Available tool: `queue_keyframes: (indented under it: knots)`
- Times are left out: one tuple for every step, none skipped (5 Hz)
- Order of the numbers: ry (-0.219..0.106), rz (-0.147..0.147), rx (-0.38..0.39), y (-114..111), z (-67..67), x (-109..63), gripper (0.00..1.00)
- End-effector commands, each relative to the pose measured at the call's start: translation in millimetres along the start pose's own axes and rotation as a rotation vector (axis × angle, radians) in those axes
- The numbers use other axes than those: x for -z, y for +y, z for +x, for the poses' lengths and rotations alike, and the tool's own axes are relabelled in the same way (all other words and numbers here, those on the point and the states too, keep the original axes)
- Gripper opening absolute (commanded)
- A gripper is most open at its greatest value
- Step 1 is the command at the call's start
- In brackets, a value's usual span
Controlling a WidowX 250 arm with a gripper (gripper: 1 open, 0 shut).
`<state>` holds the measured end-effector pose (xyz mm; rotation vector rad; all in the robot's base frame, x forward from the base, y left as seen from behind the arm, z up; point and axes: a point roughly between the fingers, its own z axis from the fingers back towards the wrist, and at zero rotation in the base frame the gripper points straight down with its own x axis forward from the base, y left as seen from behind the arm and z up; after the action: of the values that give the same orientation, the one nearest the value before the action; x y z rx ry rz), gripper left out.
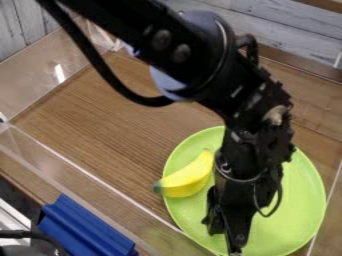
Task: Put the banana on top of the green plate
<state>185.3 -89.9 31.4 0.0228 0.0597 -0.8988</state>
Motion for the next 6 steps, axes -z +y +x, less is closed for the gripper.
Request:
queue_keyframes:
  knots:
    - [-0.045,0.024,-0.027,8,5.3,-21.3,0.00]
    - [-0.041,0.030,-0.088,15,2.1,-43.3,1.00]
    - [-0.030,0.046,-0.217,23,-5.8,-74.4,0.00]
    - [-0.035,0.082,-0.330,48,-18.0,-99.8,0.00]
    - [-0.030,0.092,-0.379,75,-30.7,-111.6,0.00]
    - [-0.040,0.102,-0.398,78,-34.7,-109.9,1.00]
